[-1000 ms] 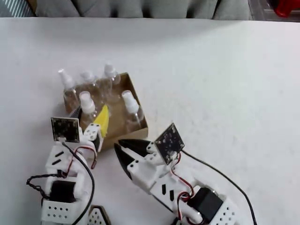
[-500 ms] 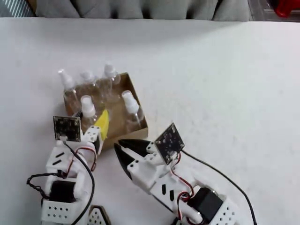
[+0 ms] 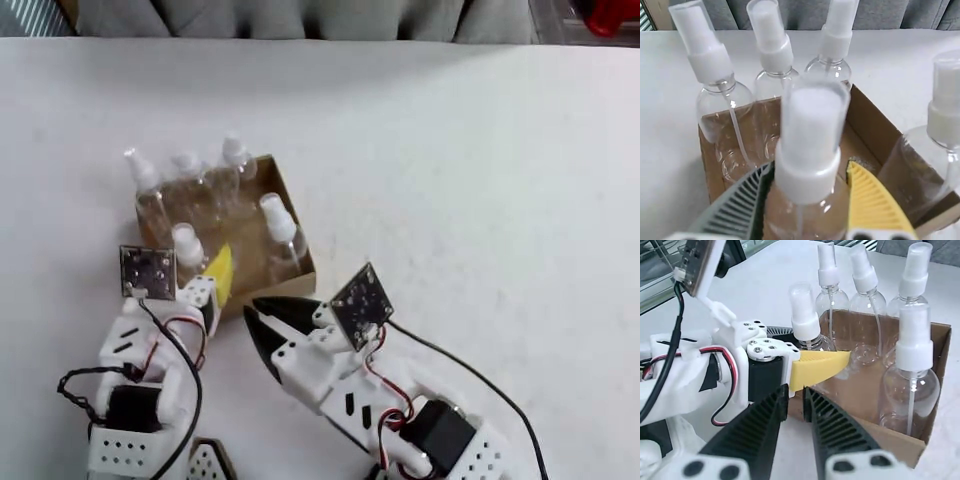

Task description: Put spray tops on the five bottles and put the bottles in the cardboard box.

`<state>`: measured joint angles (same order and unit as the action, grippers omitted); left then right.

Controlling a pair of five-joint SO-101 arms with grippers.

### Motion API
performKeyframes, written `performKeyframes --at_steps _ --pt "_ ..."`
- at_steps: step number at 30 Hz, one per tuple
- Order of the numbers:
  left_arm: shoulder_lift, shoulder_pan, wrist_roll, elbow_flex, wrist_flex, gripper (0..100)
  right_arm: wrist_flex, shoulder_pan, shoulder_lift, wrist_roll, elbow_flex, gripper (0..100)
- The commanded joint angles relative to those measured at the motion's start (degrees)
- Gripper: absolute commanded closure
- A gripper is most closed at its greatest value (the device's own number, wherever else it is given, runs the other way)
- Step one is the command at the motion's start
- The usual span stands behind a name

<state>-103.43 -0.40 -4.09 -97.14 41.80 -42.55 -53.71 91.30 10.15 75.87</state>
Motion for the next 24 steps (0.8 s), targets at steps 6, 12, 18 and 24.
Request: performKeyframes --at_steps 6,12,18,24 --pt "-0.7 1.0 0.6 0.2 0.8 97 -1.1 0.1 1.0 -1.1 -1.9 97.9" --pt "-0.7 0.9 0.5 0.2 1.6 84 -1.4 0.1 1.1 -1.1 -1.9 97.9" --pt "-0.8 0.6 0.5 0.2 4.0 72 -1.4 0.2 1.1 -1.1 -1.9 97.9" --pt "-0.8 0.5 0.5 0.2 4.0 72 -1.4 0.2 1.1 -1.1 -1.9 97.9"
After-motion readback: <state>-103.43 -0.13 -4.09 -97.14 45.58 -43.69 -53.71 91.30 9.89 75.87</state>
